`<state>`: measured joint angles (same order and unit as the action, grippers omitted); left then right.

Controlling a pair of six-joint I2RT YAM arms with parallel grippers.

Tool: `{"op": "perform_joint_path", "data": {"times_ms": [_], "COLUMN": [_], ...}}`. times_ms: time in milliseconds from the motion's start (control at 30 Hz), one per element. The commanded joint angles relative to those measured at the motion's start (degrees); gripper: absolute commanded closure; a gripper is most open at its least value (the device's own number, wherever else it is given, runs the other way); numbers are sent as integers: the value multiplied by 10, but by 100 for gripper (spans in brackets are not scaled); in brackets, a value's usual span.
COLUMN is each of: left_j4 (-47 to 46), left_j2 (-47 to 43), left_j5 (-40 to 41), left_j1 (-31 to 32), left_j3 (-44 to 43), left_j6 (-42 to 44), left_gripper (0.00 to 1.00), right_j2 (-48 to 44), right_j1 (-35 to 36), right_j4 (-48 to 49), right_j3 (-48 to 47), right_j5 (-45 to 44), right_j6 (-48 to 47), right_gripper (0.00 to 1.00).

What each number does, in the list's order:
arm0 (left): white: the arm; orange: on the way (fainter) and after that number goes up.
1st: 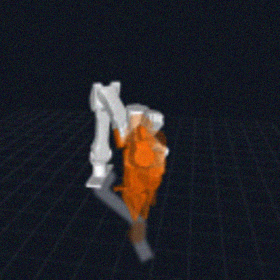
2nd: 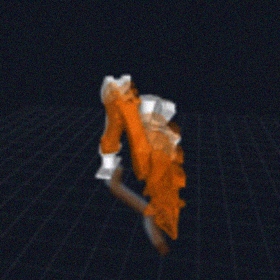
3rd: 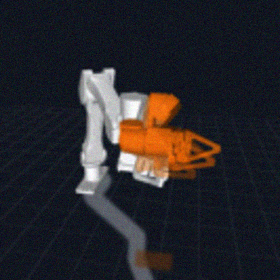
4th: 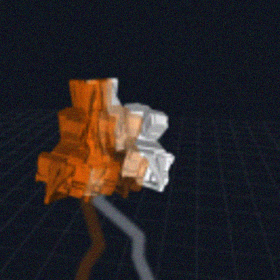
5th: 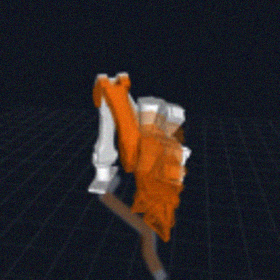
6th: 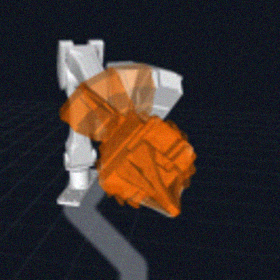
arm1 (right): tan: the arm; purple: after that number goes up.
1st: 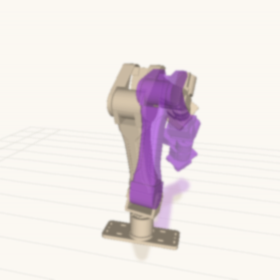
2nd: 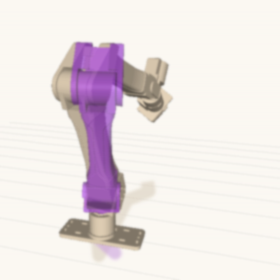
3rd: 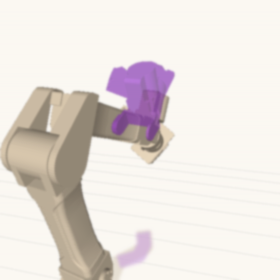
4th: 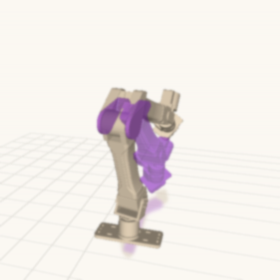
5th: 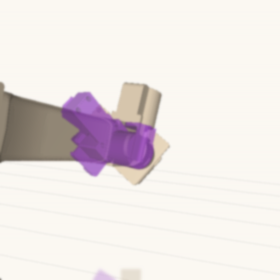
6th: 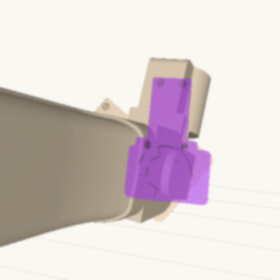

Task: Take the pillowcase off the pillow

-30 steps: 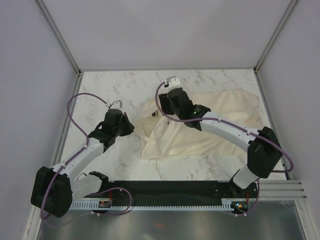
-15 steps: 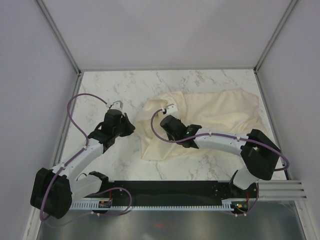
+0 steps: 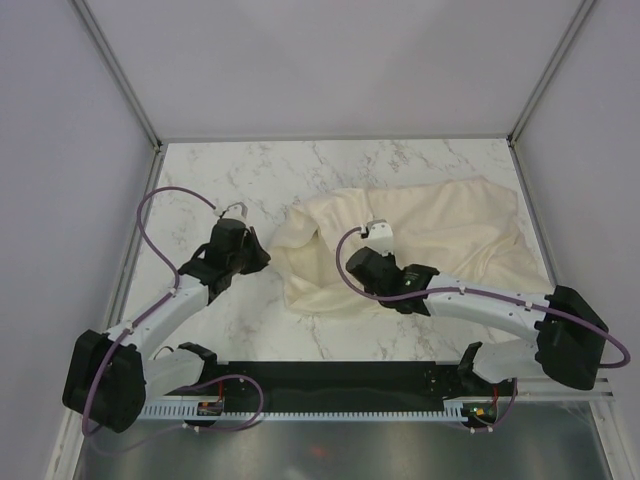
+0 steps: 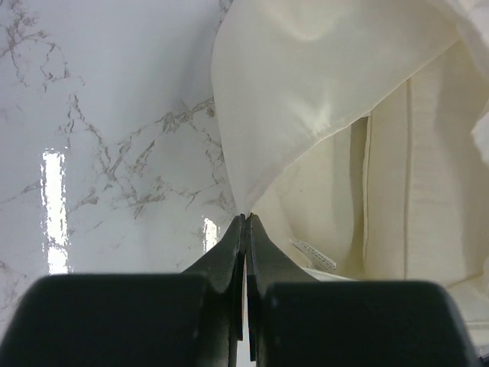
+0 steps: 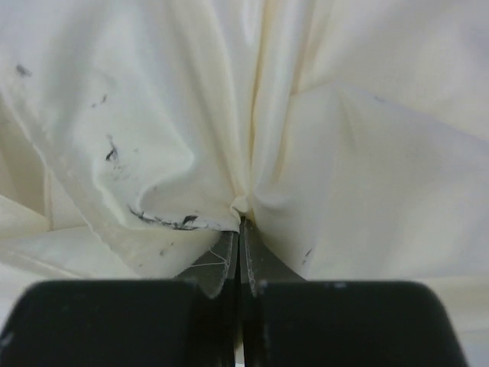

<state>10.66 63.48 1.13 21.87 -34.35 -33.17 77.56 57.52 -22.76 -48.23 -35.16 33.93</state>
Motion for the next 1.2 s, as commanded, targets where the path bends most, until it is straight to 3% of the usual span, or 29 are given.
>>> {"op": "perform_joint_path", "data": {"times_ms": [0,200,267,300,400,500,633,967,1167], "left_j4": [-11,-10,-8,-7,-4,-6,-61,-211,-307], "left_j2": [2,1,2,1,-27,-49,-22,95,146], "left_j5": [22,17,5,5,53,99,55,-9,-40], "left_j1": [-2,-2,10,19,94,191,237,239,243], "left_j3": [-17,-34,-39,-43,-47,-49,-21,25,32], "left_j6": [20,28,31,33,26,0,-45,-73,-91], "left_gripper": [98,97,77,52,19,9,9,23,19], "right_j2": [-43,-45,-33,-21,1,16,19,-32,-34], "right_j1": [4,8,9,8,8,9,8,8,8], "right_j4": [-82,-77,-72,-64,-45,-33,-28,-26,-26], "right_j3": [30,75,75,74,69,63,56,57,63], "right_j5": [-18,-21,-25,-25,-26,-23,-19,-2,5], "right_j6": [74,103,103,102,97,93,91,93,94], "right_gripper": [97,96,95,96,96,96,96,96,96]}}
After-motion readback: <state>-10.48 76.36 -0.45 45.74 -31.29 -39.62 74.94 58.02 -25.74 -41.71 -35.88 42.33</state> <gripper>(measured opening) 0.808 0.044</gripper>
